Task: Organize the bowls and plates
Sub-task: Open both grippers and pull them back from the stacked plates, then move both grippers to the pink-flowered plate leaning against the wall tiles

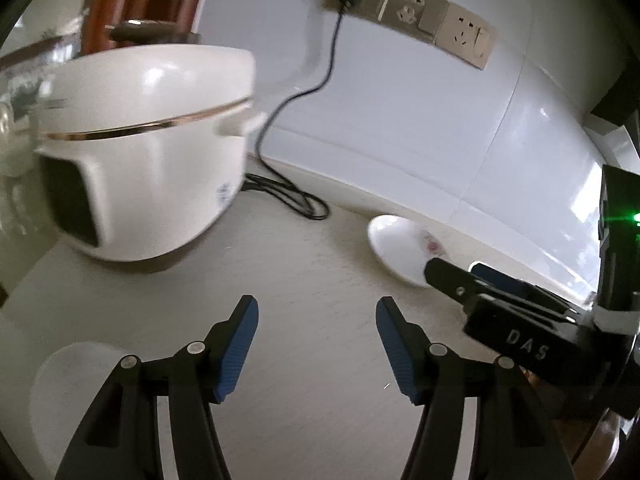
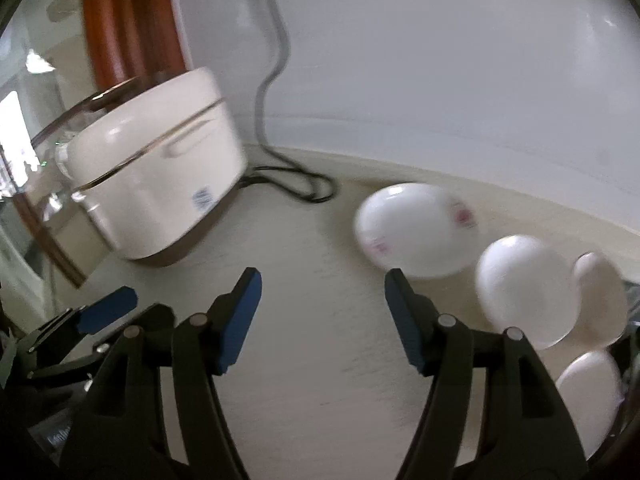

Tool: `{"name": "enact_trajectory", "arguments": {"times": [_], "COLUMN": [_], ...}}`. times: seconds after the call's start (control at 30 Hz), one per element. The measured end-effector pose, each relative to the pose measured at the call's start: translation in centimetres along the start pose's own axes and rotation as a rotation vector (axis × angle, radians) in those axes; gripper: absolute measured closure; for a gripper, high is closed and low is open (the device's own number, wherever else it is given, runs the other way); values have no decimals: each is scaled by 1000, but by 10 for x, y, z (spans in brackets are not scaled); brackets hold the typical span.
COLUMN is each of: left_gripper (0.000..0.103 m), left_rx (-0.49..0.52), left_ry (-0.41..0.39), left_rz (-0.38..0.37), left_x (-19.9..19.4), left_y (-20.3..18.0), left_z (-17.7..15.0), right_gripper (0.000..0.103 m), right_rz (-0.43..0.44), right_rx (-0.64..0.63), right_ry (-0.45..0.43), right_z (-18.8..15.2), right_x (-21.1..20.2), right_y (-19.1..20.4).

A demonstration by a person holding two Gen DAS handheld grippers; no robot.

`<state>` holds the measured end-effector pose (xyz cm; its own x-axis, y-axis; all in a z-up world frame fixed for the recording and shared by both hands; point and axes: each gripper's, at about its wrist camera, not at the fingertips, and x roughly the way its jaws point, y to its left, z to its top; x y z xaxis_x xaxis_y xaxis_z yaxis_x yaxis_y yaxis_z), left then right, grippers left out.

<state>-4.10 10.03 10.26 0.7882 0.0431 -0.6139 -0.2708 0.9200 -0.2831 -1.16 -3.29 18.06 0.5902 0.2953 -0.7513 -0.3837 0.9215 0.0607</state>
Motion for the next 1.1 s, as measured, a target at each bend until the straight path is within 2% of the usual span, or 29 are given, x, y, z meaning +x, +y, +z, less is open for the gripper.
{"name": "enact_trajectory", "arguments": {"times": [0.3, 0.53, 0.63, 0.77, 0.83, 1.1], "left_gripper": [41, 42, 42, 45, 50, 63], "left_rx": [-84, -202, -215, -215, -204, -178], "left_ry": [75, 173, 189, 200, 211, 243], "left_rz": [-81, -146, -162, -192, -195, -225], "left_x": [71, 140, 157, 170, 176, 192], "left_y": [-24, -26, -28, -30, -33, -38], "left_z": [34, 34, 31, 28, 26, 23], "right_gripper": [34, 33, 33, 42, 46, 50], "right_rz": [-111, -175, -179, -167, -170, -188], "right_rx": [67, 96, 102, 123, 127, 124], "right_ry": [122, 254, 286, 341, 376, 453], "right_z": [46, 65, 69, 71, 69, 71], "right_x": [36, 84, 100, 120, 130, 153], "right_y": [-76, -116, -125, -134, -138, -145]}}
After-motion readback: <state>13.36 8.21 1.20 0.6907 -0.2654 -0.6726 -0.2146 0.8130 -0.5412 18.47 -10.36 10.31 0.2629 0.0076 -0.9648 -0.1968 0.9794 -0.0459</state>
